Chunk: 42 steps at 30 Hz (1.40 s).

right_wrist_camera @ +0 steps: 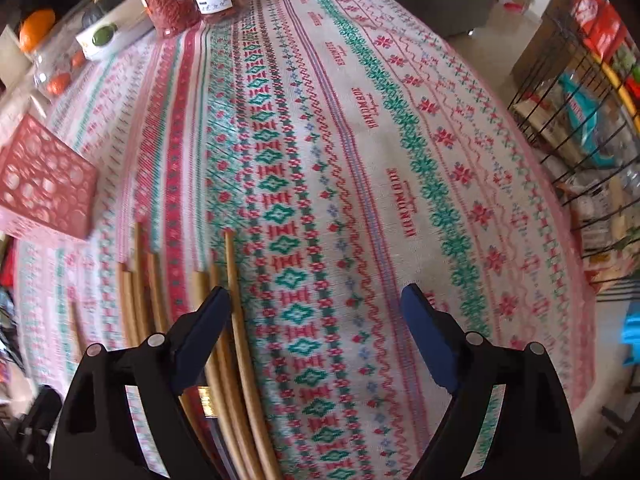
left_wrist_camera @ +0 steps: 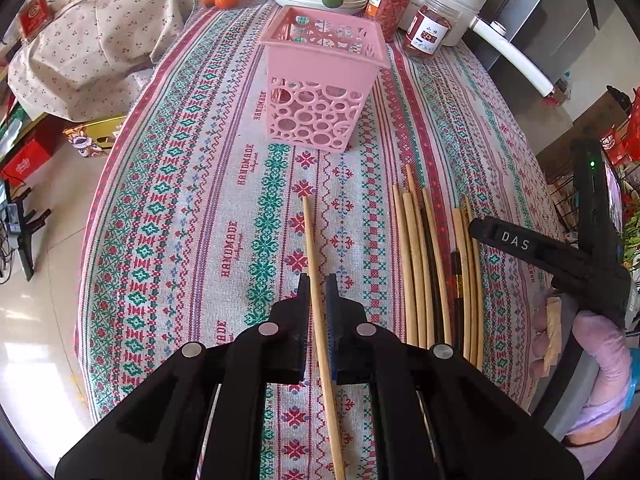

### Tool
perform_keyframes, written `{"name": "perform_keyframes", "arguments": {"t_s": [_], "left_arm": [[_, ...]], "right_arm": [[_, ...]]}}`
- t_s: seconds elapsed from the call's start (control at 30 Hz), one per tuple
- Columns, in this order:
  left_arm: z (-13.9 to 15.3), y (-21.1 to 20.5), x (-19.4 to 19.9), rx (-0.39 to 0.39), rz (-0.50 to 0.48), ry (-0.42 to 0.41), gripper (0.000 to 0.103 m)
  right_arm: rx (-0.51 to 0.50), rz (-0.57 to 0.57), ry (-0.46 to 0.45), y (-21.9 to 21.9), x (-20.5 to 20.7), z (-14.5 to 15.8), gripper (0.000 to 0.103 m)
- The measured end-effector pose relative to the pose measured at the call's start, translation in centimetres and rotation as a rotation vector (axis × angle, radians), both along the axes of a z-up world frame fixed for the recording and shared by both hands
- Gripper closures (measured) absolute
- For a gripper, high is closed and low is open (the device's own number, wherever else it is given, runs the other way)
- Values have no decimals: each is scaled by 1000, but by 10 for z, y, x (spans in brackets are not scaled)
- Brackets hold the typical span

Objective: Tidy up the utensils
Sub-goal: 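Grasp a wooden chopstick with the right gripper while the left gripper lifts its chopstick, then carry both held chopsticks up over the pink basket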

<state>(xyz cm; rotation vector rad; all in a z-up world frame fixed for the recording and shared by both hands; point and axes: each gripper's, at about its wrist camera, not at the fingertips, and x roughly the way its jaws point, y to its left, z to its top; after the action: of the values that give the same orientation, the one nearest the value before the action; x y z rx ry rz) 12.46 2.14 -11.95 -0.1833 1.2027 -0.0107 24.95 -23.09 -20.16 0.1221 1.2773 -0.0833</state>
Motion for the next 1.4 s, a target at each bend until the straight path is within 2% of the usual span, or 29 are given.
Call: {"name": "perform_keyframes", "arguments": {"t_s": [0.1, 0.17, 0.2, 0.27, 0.3, 0.33, 0.4, 0.47, 0.53, 0.57, 0.6, 0.63, 0.67, 0.73, 0.8, 0.9, 1.0, 1.07, 1.2, 1.4], "left_arm": [[0, 7, -2, -3, 9, 10, 96], [-5, 12, 1, -32, 24, 33, 84], [-9, 15, 3, -51, 36, 48, 75], [-15, 19, 6, -57, 61, 68, 70], [-18, 18, 10, -45, 72, 72, 69], [-21, 17, 15, -19, 84, 70, 69], [-25, 13, 24, 14, 91, 67, 69], [-34, 8, 30, 24, 87, 90, 69], [-39, -3, 34, 104, 66, 75, 72], [-40, -11, 35, 150, 52, 63, 76], [-41, -17, 35, 176, 36, 50, 85], [-42, -23, 34, 181, 11, 34, 94], [-44, -28, 34, 197, -8, 21, 97], [-46, -31, 33, 190, -13, -7, 98], [-45, -22, 31, 97, -1, -36, 99], [-23, -10, 20, 19, 3, -142, 98], [12, 1, 0, -53, 1, -271, 98], [33, 3, -14, -66, 11, -342, 98], [58, 11, -38, -92, 63, -437, 98], [107, 17, -72, -75, 91, -567, 98]], "right_arm": [[-34, 27, -15, 5, -3, -1, 23], [-34, 50, -33, 9, -4, 1, 28], [-29, 55, -40, 11, -4, 2, 31], [-16, 60, -53, 19, -9, 4, 39], [-11, 71, -68, 24, -10, 6, 53], [-7, 80, -85, 27, -11, 8, 73], [3, 93, -94, 38, -14, 13, 83], [15, 110, -101, 42, -18, 15, 88], [49, 104, -100, 40, -19, 16, 96], [76, 100, -98, 36, -19, 15, 97], [99, 96, -97, 30, -19, 14, 97], [125, 89, -95, 25, -21, 13, 97], [141, 88, -94, 22, -22, 13, 97], [183, 92, -119, 15, -25, 16, 98], [210, 106, -184, 11, -36, 30, 98], [252, 141, -280, 5, -56, 57, 98], [282, 175, -391, -4, -84, 89, 98], [299, 194, -449, -10, -100, 106, 98], [338, 228, -529, -18, -128, 135, 98], [367, 245, -564, -28, -160, 155, 97]]}}
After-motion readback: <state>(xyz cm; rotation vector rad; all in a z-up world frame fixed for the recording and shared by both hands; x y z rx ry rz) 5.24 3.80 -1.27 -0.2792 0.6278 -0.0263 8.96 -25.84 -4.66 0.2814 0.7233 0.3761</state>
